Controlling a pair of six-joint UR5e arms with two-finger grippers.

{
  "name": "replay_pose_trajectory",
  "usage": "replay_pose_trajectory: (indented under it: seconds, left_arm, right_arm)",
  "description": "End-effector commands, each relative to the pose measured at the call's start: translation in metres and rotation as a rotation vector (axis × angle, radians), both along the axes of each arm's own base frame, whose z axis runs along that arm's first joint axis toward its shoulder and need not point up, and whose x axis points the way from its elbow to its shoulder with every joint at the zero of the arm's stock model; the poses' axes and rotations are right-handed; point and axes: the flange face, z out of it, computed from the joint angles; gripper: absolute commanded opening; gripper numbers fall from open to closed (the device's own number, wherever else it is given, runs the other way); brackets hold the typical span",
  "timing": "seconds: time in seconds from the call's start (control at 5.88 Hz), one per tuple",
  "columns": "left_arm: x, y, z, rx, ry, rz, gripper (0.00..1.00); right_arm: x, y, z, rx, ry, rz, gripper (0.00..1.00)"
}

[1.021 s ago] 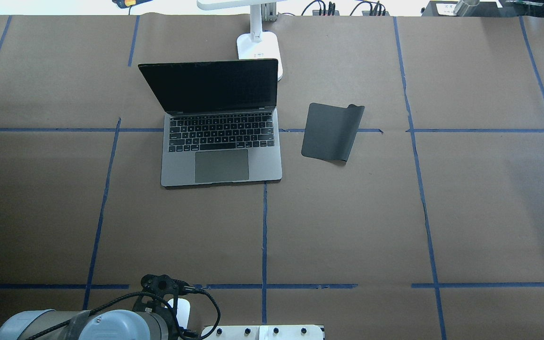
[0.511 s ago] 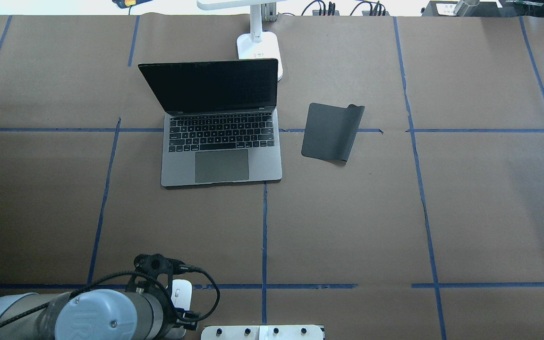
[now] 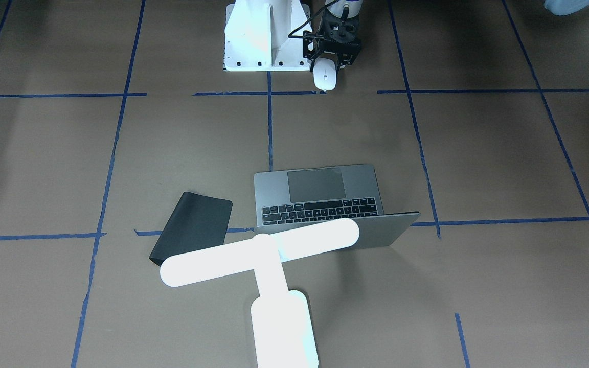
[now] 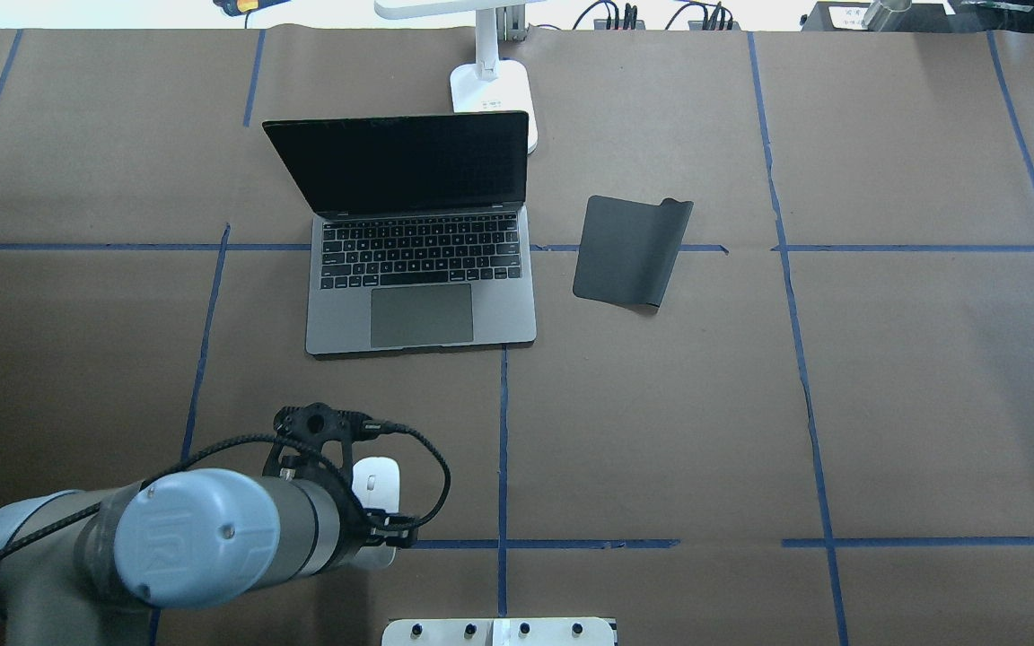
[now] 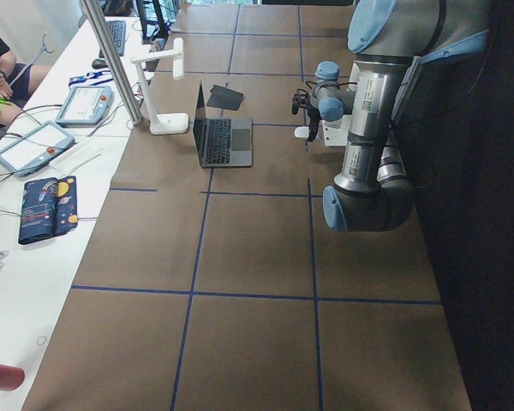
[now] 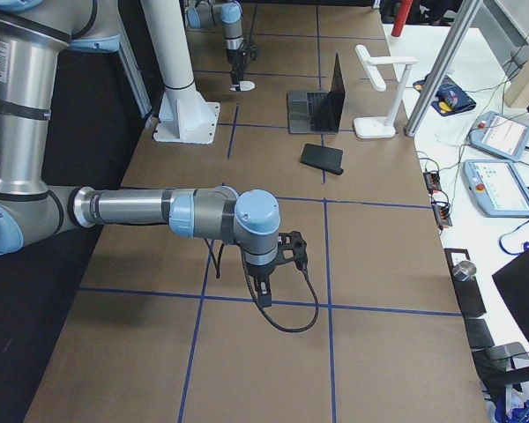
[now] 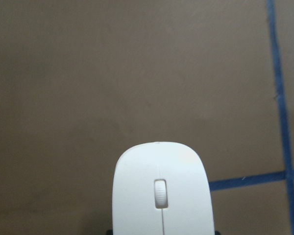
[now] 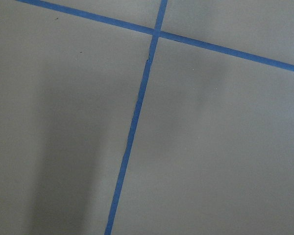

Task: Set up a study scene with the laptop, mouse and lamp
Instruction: 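Carry the white mouse with the left gripper onto the mouse pad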

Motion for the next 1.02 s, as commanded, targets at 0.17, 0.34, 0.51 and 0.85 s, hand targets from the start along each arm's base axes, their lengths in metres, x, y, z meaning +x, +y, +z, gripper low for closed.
replay_pose_trajectory:
  seconds: [0.17, 0.34, 0.51, 0.85]
  left_arm:
    - [0.054, -0.071, -0.06, 0.017, 0.015, -0.041, 0.22]
    - [0.095, -0.102, -0.09, 0.011, -0.004, -0.067, 0.22]
    - [0.128, -0.131, -0.113, -0.001, -0.026, -0.091, 0.22]
    - [0.186, -0.198, -0.181, -0.042, -0.062, -0.129, 0.22]
  right_arm:
    - [0.0, 0.0, 0.005, -0.011, -0.001, 0.001, 1.0]
    - [0.0, 0.0, 0.005, -0.011, -0.001, 0.001, 1.0]
    - [0.0, 0.0, 0.006, -0.013, -0.002, 0.001, 1.0]
    - [0.0, 0.0, 0.007, -0.017, -0.003, 0.002, 1.0]
